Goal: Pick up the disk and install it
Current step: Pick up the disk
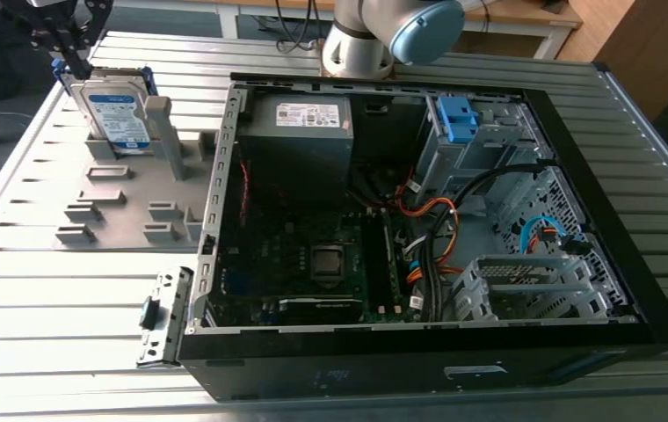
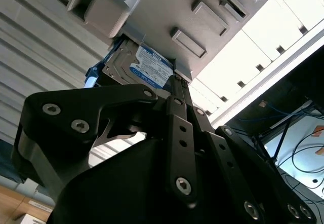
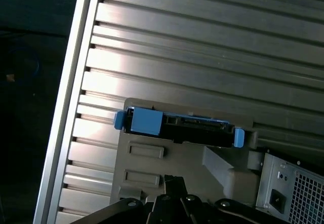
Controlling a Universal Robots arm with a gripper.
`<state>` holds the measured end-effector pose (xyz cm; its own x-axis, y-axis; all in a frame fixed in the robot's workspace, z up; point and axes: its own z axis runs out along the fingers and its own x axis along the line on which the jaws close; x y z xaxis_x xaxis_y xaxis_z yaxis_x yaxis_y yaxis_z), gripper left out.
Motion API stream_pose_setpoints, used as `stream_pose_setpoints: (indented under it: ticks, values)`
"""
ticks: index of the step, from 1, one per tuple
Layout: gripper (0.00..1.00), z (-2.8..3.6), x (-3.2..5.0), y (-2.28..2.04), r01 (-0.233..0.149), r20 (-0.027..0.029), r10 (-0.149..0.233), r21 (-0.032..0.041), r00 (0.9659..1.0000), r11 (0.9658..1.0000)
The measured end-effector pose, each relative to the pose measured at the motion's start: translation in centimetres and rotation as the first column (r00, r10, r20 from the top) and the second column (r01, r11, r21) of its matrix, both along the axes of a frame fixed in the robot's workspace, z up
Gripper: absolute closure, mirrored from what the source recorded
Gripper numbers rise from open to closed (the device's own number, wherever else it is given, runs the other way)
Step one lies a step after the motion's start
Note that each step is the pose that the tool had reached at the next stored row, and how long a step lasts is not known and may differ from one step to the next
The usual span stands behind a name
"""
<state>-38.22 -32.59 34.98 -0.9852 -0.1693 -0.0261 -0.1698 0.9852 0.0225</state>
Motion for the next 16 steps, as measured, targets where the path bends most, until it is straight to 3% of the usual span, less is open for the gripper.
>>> stream_pose_setpoints:
  ticks: [16]
  values:
    - [0.89, 0.00, 0.00, 0.00, -0.045, 0.0000, 0.045, 0.0000, 0.9990, 0.9990]
